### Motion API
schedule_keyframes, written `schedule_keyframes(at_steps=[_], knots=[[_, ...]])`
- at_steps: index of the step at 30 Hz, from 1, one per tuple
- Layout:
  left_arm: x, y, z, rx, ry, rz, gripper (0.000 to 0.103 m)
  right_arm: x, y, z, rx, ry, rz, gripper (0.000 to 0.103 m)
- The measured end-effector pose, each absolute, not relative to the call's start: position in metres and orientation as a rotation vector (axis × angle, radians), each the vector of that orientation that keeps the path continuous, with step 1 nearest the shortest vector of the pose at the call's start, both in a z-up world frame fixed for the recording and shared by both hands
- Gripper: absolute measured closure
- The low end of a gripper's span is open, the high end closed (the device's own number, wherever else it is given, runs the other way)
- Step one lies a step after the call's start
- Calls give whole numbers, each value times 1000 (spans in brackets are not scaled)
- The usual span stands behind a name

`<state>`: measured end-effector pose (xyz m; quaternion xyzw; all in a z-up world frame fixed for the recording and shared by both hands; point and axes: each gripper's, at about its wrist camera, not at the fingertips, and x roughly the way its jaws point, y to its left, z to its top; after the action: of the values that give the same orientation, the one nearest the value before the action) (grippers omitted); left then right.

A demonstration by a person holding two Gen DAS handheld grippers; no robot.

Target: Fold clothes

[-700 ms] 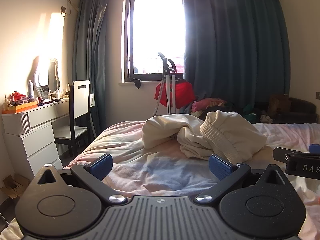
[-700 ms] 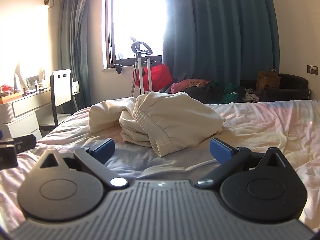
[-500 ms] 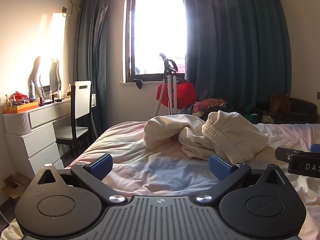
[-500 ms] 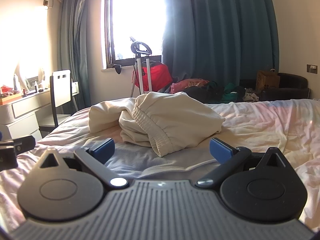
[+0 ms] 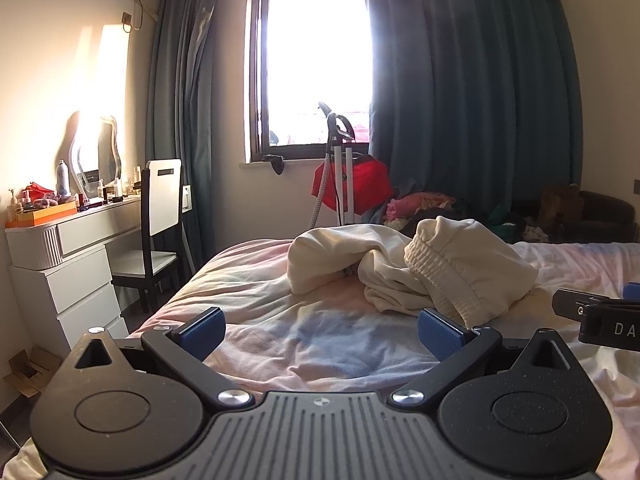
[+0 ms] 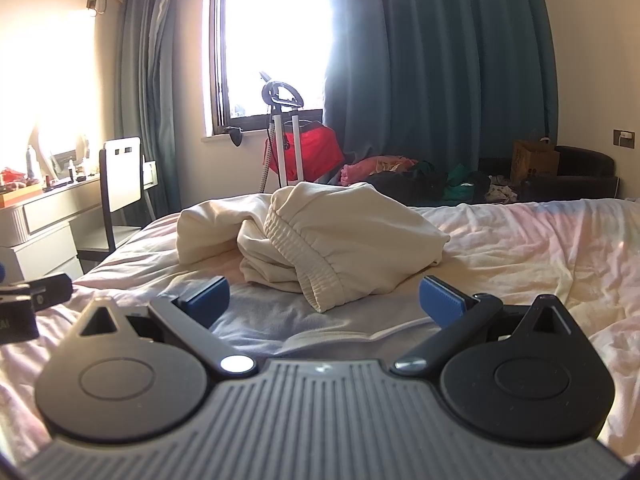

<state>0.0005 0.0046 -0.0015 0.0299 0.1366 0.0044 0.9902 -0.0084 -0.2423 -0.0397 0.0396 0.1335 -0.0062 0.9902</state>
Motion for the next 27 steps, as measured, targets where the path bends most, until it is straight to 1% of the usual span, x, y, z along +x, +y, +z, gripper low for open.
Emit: schedule_keyframes(at_steps=[9,12,15,17,22,27], knots=[[0,5,0,57,279,2,0,-13,-244,-37,94,239,23,0],[-1,6,1,47,269,-10,0,-19,-245,-35,100,205,-7,0],[-4,9,5,12,241,-44,0,-31,-248,-29,122,115,-37,0],[-6,9,10,15,219,-42,0,-34,-246,-26,106,90,-52,0],[-3,7,29,64,181,-29,0,-27,-241,-31,64,76,-79,0],[27,13,42,89,190,-21,0,13,-237,-30,57,157,-29,0]])
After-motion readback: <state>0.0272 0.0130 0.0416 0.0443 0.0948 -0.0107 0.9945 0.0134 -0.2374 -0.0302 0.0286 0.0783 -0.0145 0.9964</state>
